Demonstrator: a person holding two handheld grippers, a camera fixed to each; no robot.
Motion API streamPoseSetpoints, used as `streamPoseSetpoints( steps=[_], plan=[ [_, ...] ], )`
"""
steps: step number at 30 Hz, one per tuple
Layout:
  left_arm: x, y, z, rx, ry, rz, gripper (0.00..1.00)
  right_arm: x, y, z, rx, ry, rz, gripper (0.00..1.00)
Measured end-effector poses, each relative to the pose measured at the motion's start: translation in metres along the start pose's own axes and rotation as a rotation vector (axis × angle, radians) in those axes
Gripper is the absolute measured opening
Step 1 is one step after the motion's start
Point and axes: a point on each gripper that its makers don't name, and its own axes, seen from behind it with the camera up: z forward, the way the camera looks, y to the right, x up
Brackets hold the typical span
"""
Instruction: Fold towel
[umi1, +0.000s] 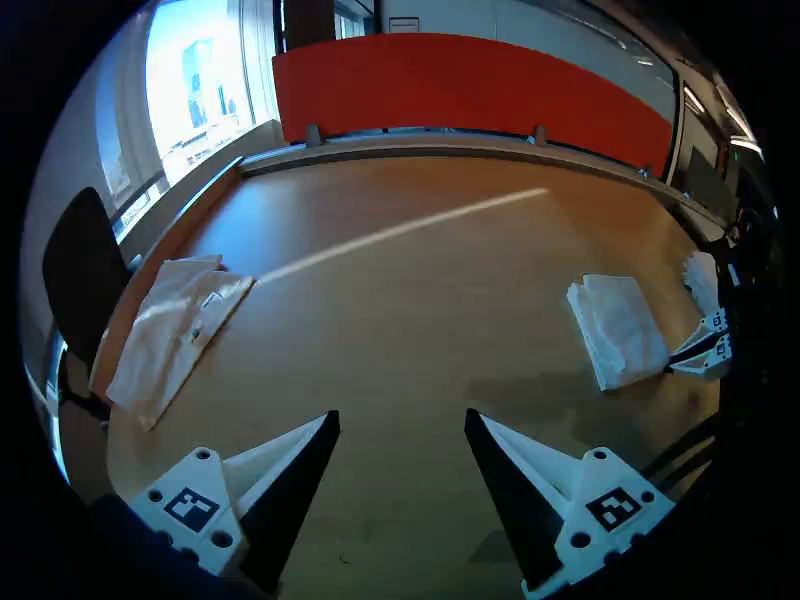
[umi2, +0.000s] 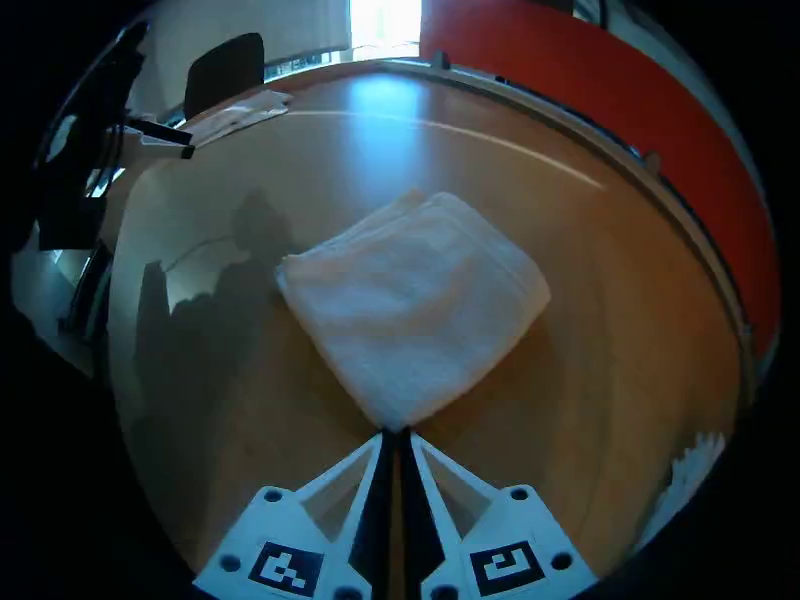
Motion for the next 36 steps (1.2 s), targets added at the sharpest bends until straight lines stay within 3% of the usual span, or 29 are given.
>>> streamPoseSetpoints(
  steps=[8,14,27,36],
  plan=[
    [0.000,0.000,0.000,-0.001,0.002,0.003,0.93,0.012,0.005,-0.006,-0.023,0.041,0.001,0.07],
    [0.002,0.001,0.000,-0.003,0.006,0.004,0.93,0.041,0.012,-0.020,-0.051,0.105,-0.022,0.07],
    [0.012,0.001,-0.002,-0.007,0.024,0.002,0.93,0.131,0.033,-0.069,-0.116,0.270,-0.098,0.07],
    [0.018,0.003,-0.003,-0.014,0.033,0.002,0.93,0.180,0.047,-0.105,-0.151,0.371,-0.100,0.07]
  ],
)
